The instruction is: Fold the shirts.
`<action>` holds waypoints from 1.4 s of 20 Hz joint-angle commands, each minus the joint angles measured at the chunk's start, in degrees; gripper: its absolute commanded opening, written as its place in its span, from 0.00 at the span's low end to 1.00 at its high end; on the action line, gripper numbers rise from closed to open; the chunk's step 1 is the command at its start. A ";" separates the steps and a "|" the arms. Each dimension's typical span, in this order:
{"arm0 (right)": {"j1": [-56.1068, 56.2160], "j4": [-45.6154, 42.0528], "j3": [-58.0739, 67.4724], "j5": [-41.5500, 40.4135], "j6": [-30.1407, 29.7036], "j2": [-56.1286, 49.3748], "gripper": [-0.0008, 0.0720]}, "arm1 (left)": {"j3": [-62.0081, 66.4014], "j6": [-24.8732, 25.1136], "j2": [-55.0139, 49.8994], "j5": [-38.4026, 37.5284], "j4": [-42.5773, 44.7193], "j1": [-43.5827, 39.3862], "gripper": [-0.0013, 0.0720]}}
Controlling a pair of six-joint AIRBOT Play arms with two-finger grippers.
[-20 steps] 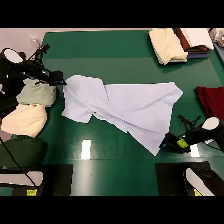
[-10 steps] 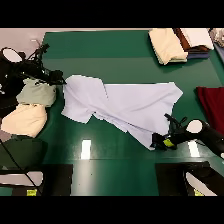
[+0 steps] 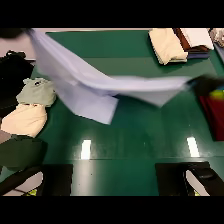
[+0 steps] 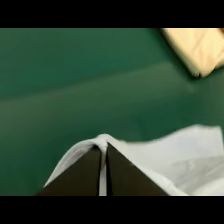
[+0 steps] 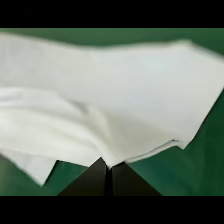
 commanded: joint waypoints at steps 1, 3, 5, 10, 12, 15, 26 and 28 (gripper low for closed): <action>-11.26 -1.27 22.93 5.53 -6.05 -0.72 0.04 | 10.78 -1.70 10.16 6.01 0.13 0.02 0.05; -17.90 -0.76 35.56 10.34 -7.91 -4.31 0.04 | 14.16 -3.23 14.16 7.26 0.02 0.02 0.05; -22.88 -0.76 46.38 15.21 -9.22 -8.31 0.04 | 15.30 -3.89 17.31 7.98 -0.31 0.02 0.04; -25.62 -0.70 59.10 20.15 -9.18 -14.97 0.03 | 15.28 -5.25 19.21 11.45 -0.28 0.02 0.04; -22.43 -0.74 54.58 19.37 -9.20 -15.08 0.03 | 13.42 -6.10 16.79 6.73 -0.31 0.02 0.04; -13.86 -2.67 42.16 16.48 -9.16 -16.90 0.03 | 6.67 -7.23 10.03 -2.01 -0.70 0.00 0.05; -5.16 -11.23 34.56 17.59 -8.44 -54.05 0.03 | -16.94 -5.03 -28.46 1.14 -3.63 0.00 0.05; -5.16 -11.23 38.51 16.70 -8.44 -58.90 0.03 | -16.94 -4.52 -32.30 6.82 -6.27 0.02 0.05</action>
